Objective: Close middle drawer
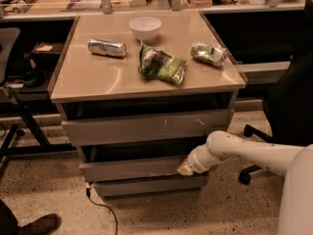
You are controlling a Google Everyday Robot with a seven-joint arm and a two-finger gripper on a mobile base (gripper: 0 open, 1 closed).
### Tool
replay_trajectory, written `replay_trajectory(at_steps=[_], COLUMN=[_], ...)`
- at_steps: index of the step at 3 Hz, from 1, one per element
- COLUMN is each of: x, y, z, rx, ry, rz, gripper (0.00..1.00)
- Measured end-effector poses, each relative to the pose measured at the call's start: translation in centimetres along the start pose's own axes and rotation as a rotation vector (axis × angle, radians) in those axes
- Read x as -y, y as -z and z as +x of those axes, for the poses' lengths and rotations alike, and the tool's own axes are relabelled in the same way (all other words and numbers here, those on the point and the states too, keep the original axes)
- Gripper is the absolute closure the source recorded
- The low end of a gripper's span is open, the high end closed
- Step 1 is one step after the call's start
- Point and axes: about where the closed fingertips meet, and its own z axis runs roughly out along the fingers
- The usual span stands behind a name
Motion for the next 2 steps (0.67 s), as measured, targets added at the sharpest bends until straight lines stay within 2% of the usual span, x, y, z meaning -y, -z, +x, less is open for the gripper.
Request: replay_trajectory(at_steps=[2], x=[0.0], y=[0.0], z=[0.0], rx=[0.0], ry=[0.0], rz=[0.0], gripper=[0.35])
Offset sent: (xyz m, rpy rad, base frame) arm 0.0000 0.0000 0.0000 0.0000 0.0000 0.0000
